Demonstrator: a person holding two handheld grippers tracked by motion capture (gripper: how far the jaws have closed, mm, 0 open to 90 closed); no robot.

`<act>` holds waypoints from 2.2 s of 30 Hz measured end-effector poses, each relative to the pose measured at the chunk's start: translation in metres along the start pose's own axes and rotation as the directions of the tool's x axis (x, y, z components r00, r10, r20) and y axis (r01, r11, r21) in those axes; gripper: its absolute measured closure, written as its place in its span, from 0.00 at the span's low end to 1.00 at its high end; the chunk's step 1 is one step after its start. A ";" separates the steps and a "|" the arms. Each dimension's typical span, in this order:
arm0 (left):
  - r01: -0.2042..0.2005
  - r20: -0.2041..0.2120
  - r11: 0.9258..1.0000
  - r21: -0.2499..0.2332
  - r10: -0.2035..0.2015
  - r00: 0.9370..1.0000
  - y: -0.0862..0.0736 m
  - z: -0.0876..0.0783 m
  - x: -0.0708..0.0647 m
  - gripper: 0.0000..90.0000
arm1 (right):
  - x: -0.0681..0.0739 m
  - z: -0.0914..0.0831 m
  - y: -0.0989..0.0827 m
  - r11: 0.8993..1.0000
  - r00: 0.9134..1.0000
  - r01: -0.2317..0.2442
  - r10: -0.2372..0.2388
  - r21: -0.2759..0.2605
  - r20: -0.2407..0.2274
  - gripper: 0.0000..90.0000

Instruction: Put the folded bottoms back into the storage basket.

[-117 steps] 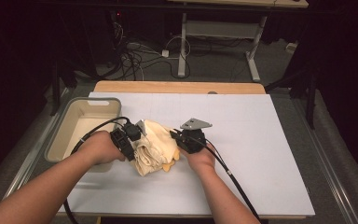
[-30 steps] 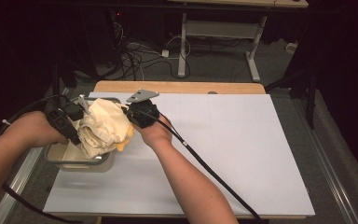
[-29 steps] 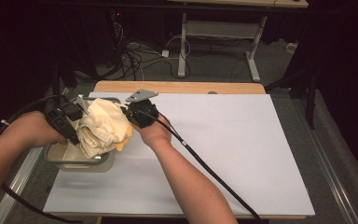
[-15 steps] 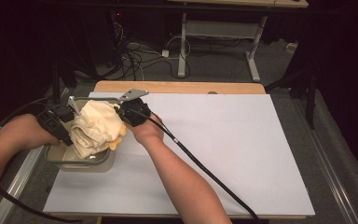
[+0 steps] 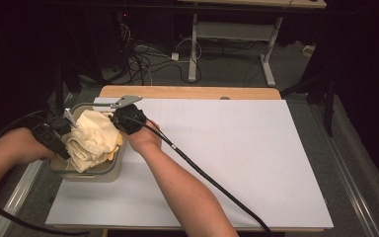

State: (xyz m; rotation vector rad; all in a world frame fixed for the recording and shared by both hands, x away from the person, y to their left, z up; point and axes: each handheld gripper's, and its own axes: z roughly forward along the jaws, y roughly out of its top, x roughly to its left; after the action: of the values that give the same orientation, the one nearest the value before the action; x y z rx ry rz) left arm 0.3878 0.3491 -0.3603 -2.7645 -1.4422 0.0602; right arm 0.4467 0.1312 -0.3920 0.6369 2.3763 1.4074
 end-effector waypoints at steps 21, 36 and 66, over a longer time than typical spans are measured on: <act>0.045 -0.016 0.998 -0.035 -0.045 0.999 0.001 0.021 0.008 0.87 | -0.007 0.037 -0.008 0.998 1.000 -0.006 0.006 0.067 -0.004 0.95; 0.124 -0.007 0.986 -0.113 -0.126 0.992 -0.001 0.012 0.008 0.42 | -0.027 0.053 0.003 0.992 0.996 -0.090 0.091 0.087 -0.006 0.43; 0.032 0.019 0.997 -0.066 -0.031 0.999 0.050 0.022 -0.043 0.00 | -0.045 -0.069 -0.068 0.997 0.996 -0.081 0.081 -0.012 0.041 0.01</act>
State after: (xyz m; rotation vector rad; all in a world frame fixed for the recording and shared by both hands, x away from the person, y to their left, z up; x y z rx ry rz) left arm 0.4033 0.2858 -0.3833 -2.7991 -1.5188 0.0369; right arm 0.4382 0.0277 -0.4180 0.7601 2.3340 1.4246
